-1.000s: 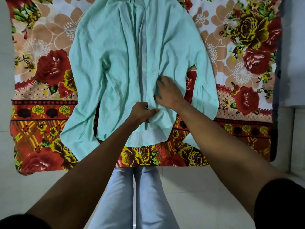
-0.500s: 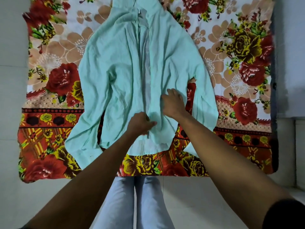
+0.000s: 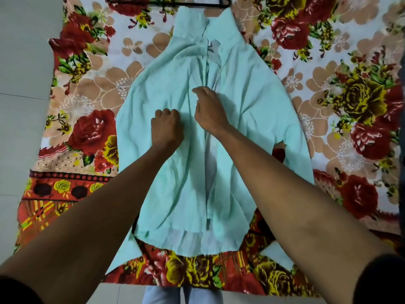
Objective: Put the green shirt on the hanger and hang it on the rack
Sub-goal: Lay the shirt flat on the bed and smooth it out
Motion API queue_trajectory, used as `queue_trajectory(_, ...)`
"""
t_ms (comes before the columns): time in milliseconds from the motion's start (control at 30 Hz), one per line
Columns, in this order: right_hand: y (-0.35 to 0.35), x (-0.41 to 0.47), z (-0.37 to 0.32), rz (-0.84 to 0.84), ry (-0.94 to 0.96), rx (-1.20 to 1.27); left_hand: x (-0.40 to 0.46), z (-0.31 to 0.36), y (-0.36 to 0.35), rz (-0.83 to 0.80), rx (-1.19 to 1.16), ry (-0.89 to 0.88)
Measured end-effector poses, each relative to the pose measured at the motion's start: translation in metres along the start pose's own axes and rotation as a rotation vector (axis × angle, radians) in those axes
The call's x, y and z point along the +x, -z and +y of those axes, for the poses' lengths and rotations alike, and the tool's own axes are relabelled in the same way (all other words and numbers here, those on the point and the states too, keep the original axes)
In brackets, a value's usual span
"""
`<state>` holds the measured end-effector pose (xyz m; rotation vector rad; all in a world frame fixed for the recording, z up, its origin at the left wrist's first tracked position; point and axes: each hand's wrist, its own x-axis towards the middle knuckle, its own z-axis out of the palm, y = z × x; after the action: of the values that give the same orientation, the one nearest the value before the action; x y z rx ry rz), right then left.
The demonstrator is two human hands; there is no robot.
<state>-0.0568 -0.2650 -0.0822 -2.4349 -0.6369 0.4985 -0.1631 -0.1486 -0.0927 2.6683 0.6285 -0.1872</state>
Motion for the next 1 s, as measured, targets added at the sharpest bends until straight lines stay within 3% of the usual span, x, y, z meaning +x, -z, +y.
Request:
queue_trajectory(133,0.002,0.034,0.010,-0.043,-0.138,0.022,0.007,-0.037,0.015,0.061,-0.161,0.109)
queue_trajectory(233,0.001,0.048,0.009,0.098,-0.206,0.043,0.016,-0.054,0.034,0.165,-0.104,0.183)
queue_trajectory(333,0.004,0.063,0.005,0.123,-0.333,0.139,0.032,-0.040,0.041,0.283,-0.050,0.008)
queue_trajectory(467,0.005,0.084,0.000,0.059,-0.418,0.160,0.069,-0.004,0.020,-0.016,0.024,-0.347)
queue_trajectory(567,0.008,0.085,-0.002,0.108,-0.428,0.369,0.091,-0.009,0.006,-0.170,0.180,-0.276)
queue_trajectory(667,0.013,0.078,-0.008,0.087,-0.413,0.624,0.104,-0.031,0.008,-0.201,0.282,-0.274)
queue_trajectory(767,0.017,0.066,-0.013,-0.174,-0.499,0.901,0.110,-0.046,0.015,-0.225,0.325,-0.314)
queue_trajectory(833,0.013,0.062,-0.005,-0.269,-0.491,0.799,0.111,-0.051,0.016,-0.233,0.321,-0.326)
queue_trajectory(933,0.003,0.062,0.004,-0.161,-0.481,0.668,0.108,-0.046,0.016,-0.189,0.233,-0.418)
queue_trajectory(1000,0.000,0.066,0.003,-0.126,-0.506,0.706,0.104,-0.038,0.015,-0.168,0.154,-0.509)
